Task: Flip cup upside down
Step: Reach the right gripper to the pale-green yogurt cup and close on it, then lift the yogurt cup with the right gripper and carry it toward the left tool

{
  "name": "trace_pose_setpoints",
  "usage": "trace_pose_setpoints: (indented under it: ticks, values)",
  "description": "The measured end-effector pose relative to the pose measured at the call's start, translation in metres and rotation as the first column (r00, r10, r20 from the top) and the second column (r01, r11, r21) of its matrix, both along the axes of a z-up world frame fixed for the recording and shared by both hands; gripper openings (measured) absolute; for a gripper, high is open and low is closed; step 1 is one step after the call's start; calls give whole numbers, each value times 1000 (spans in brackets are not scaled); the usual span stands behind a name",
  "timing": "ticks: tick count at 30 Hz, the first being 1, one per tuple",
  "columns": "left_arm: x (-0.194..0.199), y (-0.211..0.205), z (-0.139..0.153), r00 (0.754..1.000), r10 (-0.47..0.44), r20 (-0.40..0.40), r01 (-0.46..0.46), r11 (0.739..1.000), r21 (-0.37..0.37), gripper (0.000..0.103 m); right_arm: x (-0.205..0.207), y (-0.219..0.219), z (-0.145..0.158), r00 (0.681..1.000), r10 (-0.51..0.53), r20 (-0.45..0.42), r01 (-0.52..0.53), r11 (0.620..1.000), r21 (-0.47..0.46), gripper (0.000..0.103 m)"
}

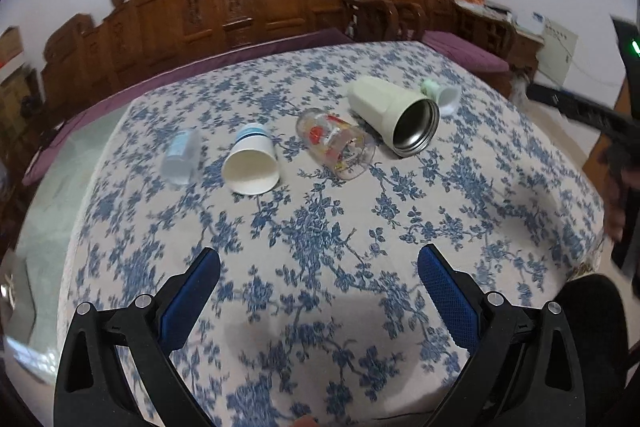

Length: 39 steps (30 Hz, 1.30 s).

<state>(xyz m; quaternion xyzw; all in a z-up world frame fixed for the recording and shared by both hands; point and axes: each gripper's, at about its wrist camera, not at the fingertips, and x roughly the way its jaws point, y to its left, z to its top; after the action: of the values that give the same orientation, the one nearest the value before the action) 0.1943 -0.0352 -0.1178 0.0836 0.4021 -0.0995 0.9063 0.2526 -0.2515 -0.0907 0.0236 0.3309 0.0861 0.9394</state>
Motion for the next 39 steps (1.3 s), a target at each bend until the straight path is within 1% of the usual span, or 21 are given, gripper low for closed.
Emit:
trace_pose_setpoints:
  ticks: [4,7,11,14,17,19,22,24,26,27,28,31,34,36,39]
  values:
    - [23,-5,-7,1000,-24,-7,24,1000,15,95,44,0,-9,999,19,-49,-21,999,-41,87]
    - [39,-5,-8,999,-49,0,49,998,-29,95,78,1,-17,995,28,-94,-34,998,-57,83]
    - [59,-10,-11,998,-54,11,55,995,-83,95,131,5,-28,987,35,-158,-49,996,-81,81]
    - [71,-14,-13,998,-57,26,60,991,-117,95,165,9,-35,979,41,-201,-60,994,-92,77]
    - [76,-16,-14,997,-57,49,64,988,-141,95,204,12,-49,962,38,-271,-64,994,-86,72]
    - [80,-15,-15,997,-59,43,66,983,-169,95,223,13,-58,948,31,-316,-60,995,-82,71]
    - [82,-15,-14,997,-60,44,67,982,-176,95,249,15,-78,918,10,-396,-51,994,-94,69]
    - [81,-12,-13,997,-57,44,64,981,-184,95,261,14,-92,893,-1,-450,-39,996,-80,66]
    - [79,-11,-13,997,-56,43,63,980,-187,95,265,16,-102,875,-7,-484,-39,996,-85,59]
    - [78,-10,-13,998,-54,43,61,981,-184,95,265,18,-106,868,-18,-496,-41,993,-107,51]
    - [77,-9,-14,998,-54,41,61,981,-183,95,263,19,-107,866,-17,-501,-44,993,-111,49]
    - [72,-8,-14,998,-53,39,59,982,-178,95,250,18,-101,870,6,-493,-56,995,-86,48]
    - [62,-8,-11,998,-52,43,59,983,-172,95,220,15,-87,881,35,-471,-66,997,-50,48]
    - [55,-6,-8,998,-46,46,53,984,-171,95,189,17,-76,890,71,-451,-95,995,-31,48]
    - [42,-2,1,998,-30,52,39,985,-170,95,147,21,-63,894,123,-432,-136,991,2,48]
